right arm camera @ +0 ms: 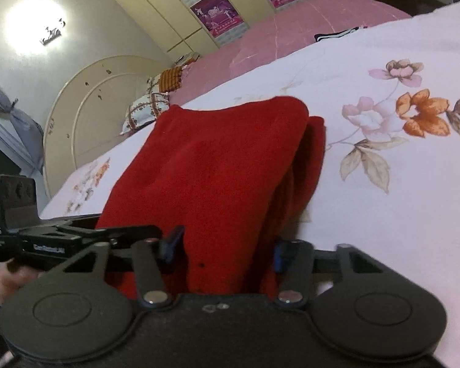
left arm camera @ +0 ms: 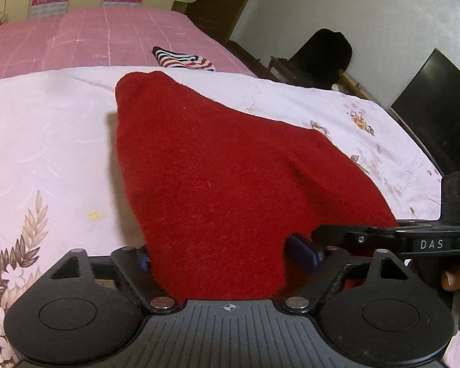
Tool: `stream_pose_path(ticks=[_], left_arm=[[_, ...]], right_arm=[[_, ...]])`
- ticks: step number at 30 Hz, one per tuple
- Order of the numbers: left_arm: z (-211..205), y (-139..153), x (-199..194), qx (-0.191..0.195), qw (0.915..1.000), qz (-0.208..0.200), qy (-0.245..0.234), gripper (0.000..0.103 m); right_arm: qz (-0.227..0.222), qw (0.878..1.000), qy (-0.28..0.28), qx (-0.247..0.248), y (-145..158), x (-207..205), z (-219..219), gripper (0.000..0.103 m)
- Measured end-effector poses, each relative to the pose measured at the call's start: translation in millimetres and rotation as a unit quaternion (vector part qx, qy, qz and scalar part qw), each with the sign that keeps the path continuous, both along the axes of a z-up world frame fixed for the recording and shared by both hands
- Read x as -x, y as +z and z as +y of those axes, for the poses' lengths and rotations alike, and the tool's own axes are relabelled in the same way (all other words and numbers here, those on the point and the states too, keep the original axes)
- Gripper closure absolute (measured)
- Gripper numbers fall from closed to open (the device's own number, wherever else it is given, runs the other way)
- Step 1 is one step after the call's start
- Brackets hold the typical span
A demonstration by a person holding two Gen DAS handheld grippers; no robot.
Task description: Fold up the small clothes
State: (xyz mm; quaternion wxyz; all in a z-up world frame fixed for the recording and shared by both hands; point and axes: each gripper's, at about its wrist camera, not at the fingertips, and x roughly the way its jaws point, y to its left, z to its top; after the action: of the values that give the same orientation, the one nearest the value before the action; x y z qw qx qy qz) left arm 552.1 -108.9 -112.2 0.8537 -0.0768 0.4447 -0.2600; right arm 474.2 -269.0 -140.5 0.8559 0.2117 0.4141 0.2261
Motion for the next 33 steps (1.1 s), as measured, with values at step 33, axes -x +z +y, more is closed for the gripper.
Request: stream_pose_path(ticks=[33], left_arm=[[72,76,63,-0.036,0.9974,-0.058,0.023,0.049]], right_arm=[[-0.065,0.997,0.041,0.024,64,24,77,0.064]])
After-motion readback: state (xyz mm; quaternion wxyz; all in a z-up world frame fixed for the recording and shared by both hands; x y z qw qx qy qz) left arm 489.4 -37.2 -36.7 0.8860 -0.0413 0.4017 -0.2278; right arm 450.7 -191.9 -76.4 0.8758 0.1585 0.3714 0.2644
